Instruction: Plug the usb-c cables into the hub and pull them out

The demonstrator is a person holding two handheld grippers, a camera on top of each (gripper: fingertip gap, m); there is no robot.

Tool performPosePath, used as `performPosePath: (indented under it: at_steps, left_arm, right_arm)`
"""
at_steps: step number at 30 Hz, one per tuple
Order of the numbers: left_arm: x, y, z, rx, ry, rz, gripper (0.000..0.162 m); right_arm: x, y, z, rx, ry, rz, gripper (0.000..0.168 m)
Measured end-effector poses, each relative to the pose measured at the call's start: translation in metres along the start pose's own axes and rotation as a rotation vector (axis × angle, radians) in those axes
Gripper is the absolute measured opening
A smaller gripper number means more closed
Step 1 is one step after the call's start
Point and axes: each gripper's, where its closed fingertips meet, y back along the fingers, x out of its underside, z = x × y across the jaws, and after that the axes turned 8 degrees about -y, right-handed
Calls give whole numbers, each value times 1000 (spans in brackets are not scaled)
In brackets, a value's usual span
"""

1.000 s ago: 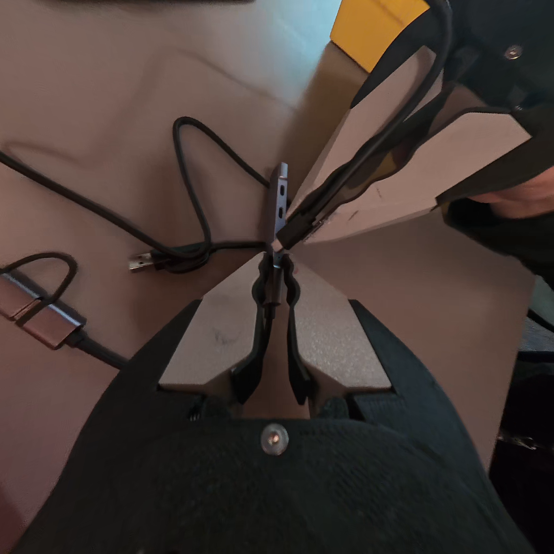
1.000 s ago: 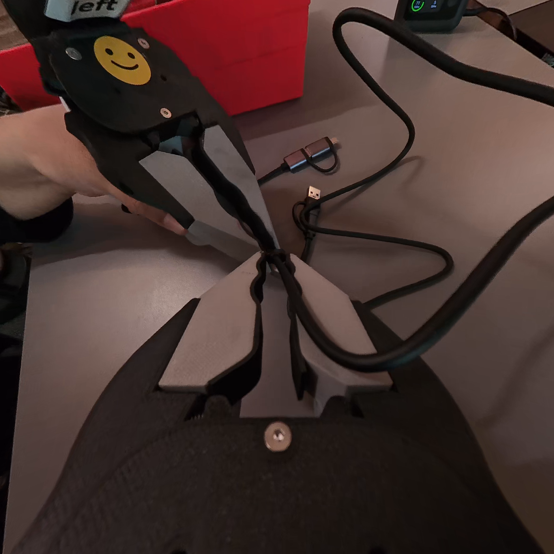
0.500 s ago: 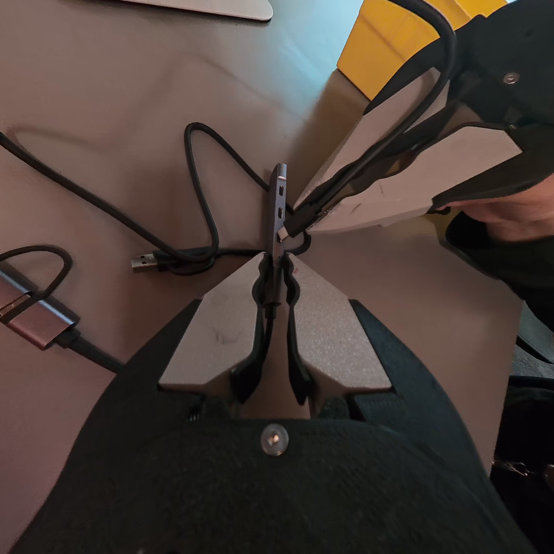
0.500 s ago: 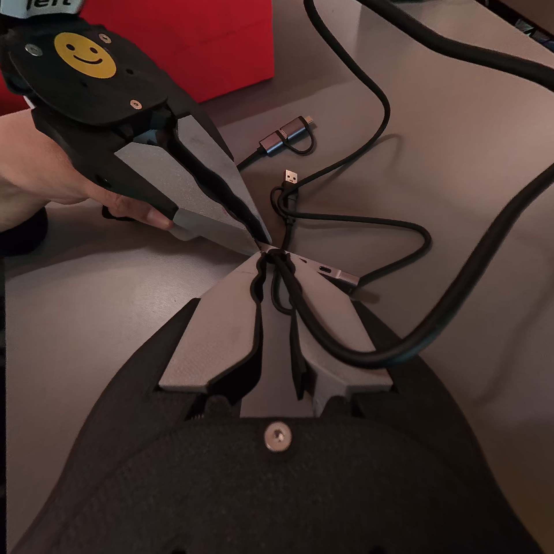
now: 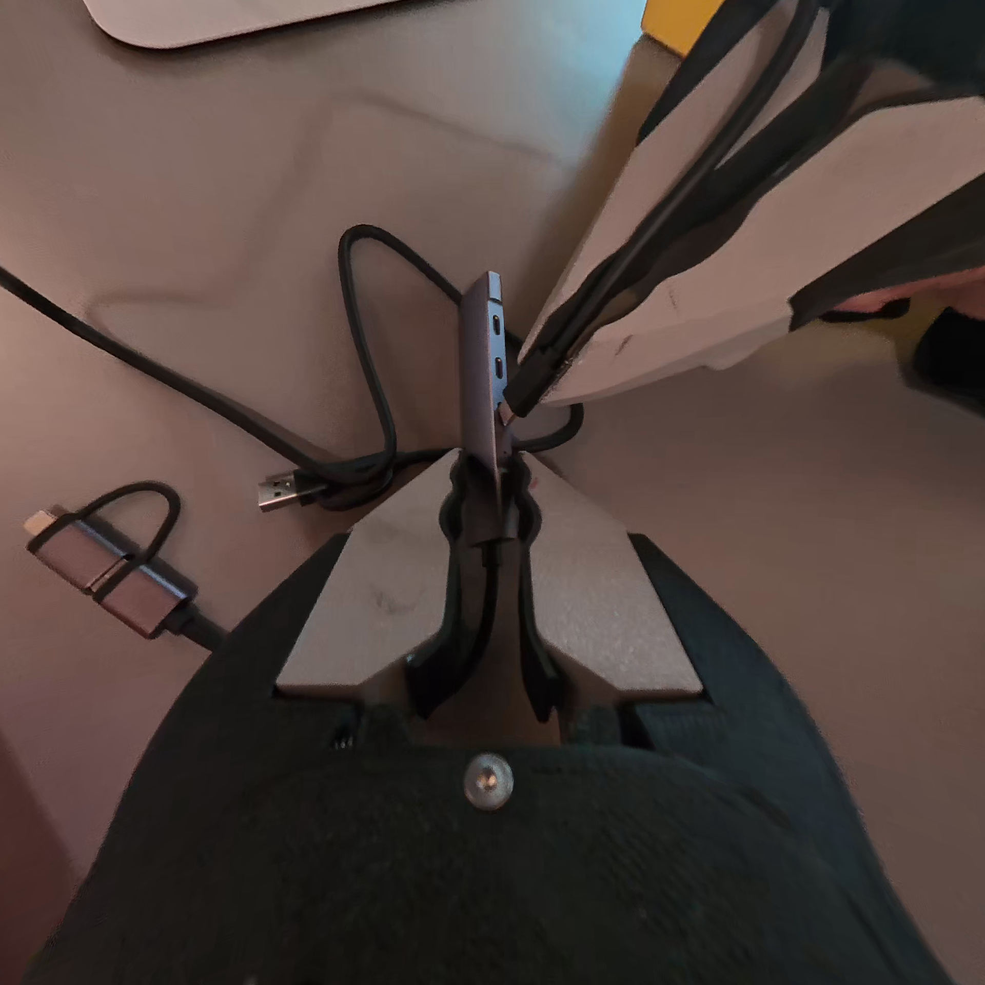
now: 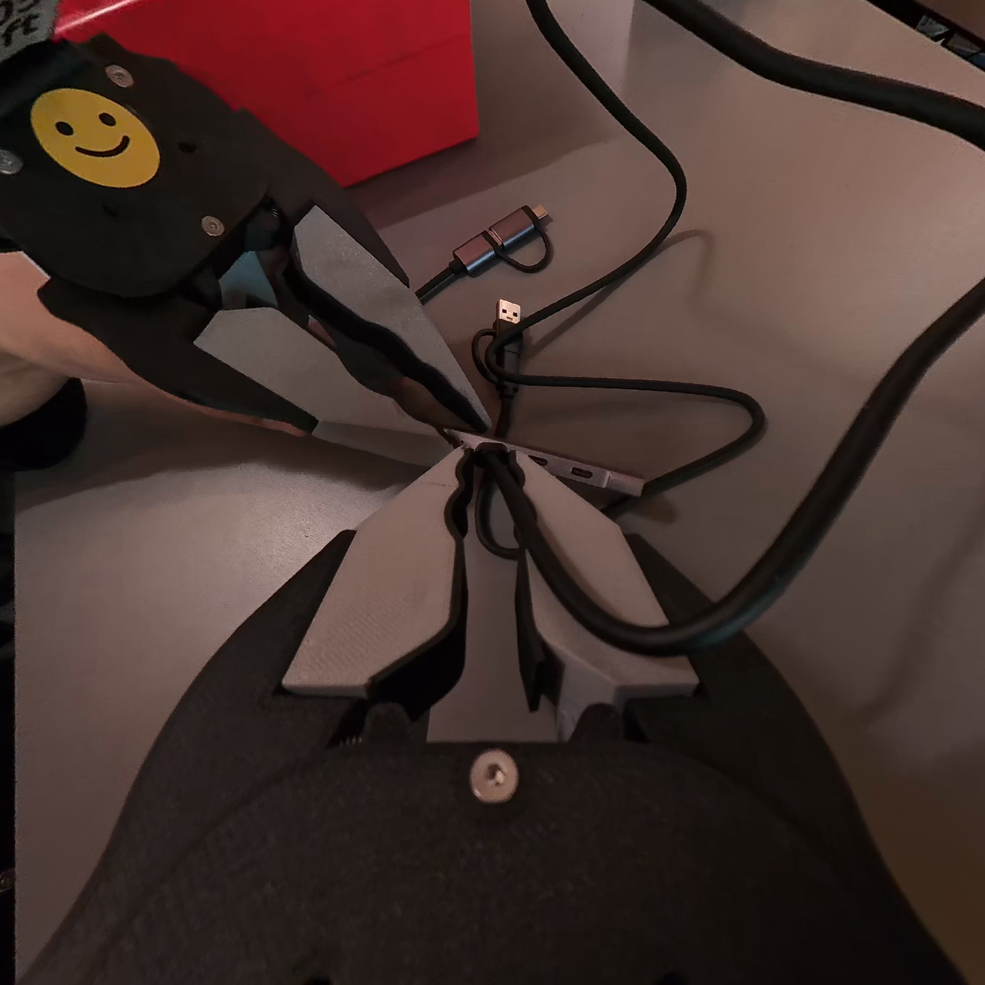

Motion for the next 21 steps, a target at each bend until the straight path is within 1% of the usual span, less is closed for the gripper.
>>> performPosePath:
  at_steps: [3, 7, 8, 9, 10, 11, 12, 13, 16, 21]
  left_arm:
    - [1, 0, 0, -28, -76, 33, 14]
    - [1, 0, 5, -94, -177, 51, 9]
    - [1, 0, 5, -86, -160, 58, 8]
    - [2, 1, 1, -39, -98, 60, 8]
    - [0, 2, -5, 48, 9, 46, 7]
    - [-9, 5, -15, 157, 106, -12, 7]
    - [-15, 8, -18, 207, 178, -53, 7]
    - [-14, 7, -17, 198, 174, -44, 7]
    - [-3, -3, -9, 78, 73, 22, 8]
    - [-5, -6, -8, 65, 24, 6, 8]
  right_arm:
    - [-1, 0, 0, -2, 1, -4, 9]
    - [-2, -1, -1, 7, 3, -15, 9]
    - [-3, -1, 0, 3, 1, -17, 9]
    - [-3, 0, 1, -3, -2, -20, 9]
    - [-4, 0, 0, 5, -4, -24, 9]
    - [-3, -1, -2, 23, 5, -17, 9]
    - [-3, -1, -3, 31, 11, -18, 9]
    - [-2, -3, -3, 39, 17, -3, 9]
    - [-5, 0, -4, 61, 35, -17, 9]
    - [-4, 3, -5, 33, 3, -20, 9]
